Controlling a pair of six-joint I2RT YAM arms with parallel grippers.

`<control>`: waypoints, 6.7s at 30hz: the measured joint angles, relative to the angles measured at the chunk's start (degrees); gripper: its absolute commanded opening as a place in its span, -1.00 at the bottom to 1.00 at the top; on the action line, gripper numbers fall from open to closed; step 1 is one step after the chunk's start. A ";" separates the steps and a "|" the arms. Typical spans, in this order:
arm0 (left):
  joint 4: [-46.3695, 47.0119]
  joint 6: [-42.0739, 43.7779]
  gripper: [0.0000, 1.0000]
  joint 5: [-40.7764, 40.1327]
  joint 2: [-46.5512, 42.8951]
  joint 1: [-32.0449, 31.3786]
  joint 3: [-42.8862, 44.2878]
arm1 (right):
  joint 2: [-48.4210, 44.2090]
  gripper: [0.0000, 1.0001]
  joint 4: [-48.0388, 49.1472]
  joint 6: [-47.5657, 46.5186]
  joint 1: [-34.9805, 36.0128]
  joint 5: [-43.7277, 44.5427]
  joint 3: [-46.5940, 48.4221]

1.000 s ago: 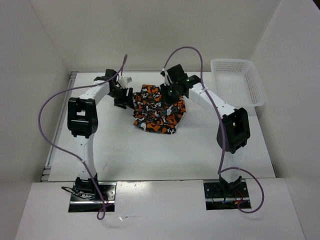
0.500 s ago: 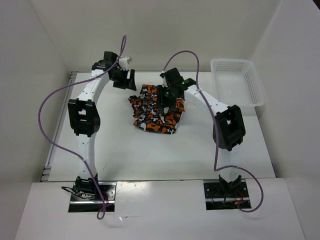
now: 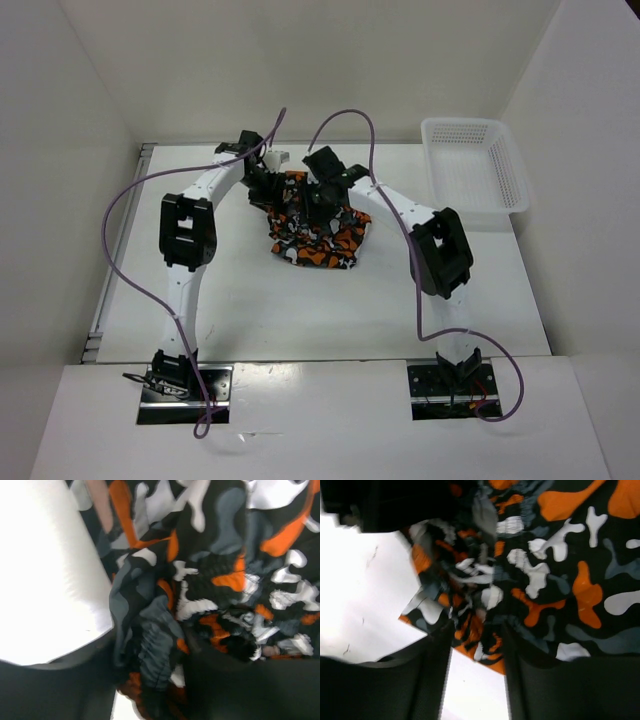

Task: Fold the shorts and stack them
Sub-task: Fold the shorts

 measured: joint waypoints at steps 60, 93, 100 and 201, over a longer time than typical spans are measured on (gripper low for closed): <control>9.88 0.61 1.00 13.44 11.74 2.32 33.44 | -2.14 0.70 6.19 -11.87 0.92 -5.38 6.60; 10.45 0.63 0.65 -4.17 -12.09 -6.78 -12.74 | 13.68 -0.05 10.05 -25.27 -17.42 -16.50 8.57; 12.48 0.55 0.22 -6.93 -12.02 -6.75 -14.34 | 17.38 -0.70 10.10 -23.87 -17.62 -15.47 10.03; 12.11 0.68 1.00 3.93 -23.65 2.86 -29.27 | 0.79 0.99 8.48 -27.30 -19.78 -5.62 7.34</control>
